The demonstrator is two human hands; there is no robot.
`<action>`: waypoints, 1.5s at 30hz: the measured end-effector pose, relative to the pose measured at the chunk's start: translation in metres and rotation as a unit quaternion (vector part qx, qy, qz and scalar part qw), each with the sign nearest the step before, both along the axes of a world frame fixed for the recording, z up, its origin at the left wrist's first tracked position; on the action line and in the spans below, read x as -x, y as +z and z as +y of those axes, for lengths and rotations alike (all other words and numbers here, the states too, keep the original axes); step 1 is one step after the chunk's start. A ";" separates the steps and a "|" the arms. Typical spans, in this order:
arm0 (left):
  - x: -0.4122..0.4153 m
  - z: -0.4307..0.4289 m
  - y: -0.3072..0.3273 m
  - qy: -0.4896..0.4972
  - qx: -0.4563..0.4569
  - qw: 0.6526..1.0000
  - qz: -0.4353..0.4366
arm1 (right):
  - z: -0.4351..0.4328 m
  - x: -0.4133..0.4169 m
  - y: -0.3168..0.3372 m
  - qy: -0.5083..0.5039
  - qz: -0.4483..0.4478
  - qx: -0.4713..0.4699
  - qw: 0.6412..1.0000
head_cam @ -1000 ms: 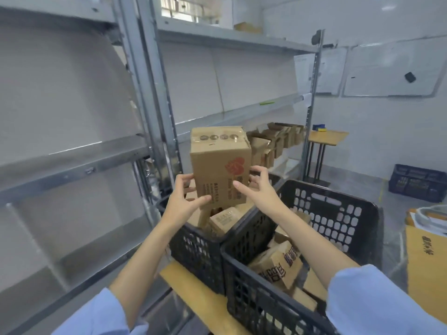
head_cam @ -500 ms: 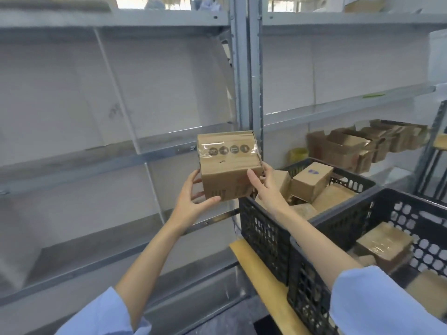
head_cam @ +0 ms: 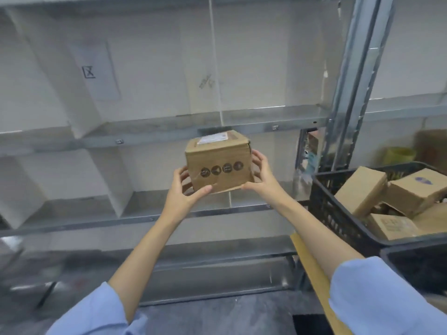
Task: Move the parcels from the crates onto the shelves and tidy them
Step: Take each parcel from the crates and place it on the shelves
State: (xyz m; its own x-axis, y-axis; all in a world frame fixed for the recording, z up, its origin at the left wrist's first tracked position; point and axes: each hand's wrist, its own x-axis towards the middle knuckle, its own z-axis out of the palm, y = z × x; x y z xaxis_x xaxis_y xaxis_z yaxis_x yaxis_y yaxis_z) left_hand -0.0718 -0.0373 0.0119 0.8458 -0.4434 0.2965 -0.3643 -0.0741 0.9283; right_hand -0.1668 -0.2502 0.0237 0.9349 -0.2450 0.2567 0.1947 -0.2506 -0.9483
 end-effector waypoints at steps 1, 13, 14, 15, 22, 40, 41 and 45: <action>-0.005 0.016 -0.002 0.014 -0.005 1.000 -0.007 | 0.014 -0.010 -0.002 0.014 -0.002 0.010 1.000; -0.029 0.233 -0.015 0.169 -0.041 0.983 -0.052 | 0.202 -0.091 -0.014 0.152 -0.001 0.066 0.986; -0.029 0.251 -0.016 0.175 -0.042 0.982 -0.059 | 0.218 -0.096 -0.015 0.158 0.008 0.066 0.985; -0.028 0.268 -0.016 0.181 -0.041 0.981 -0.062 | 0.236 -0.099 -0.015 0.164 0.019 0.064 0.984; -0.025 0.383 -0.024 0.214 -0.022 0.976 -0.035 | 0.350 -0.123 -0.020 0.210 0.054 0.042 0.975; -0.006 0.591 -0.037 0.336 -0.062 0.937 -0.074 | 0.575 -0.163 -0.021 0.312 -0.008 0.141 0.940; -0.007 0.598 -0.037 0.342 -0.057 0.935 -0.074 | 0.584 -0.167 -0.021 0.319 -0.008 0.136 0.938; -0.016 0.625 -0.039 0.360 -0.056 0.929 -0.072 | 0.615 -0.188 -0.023 0.349 0.000 0.114 0.930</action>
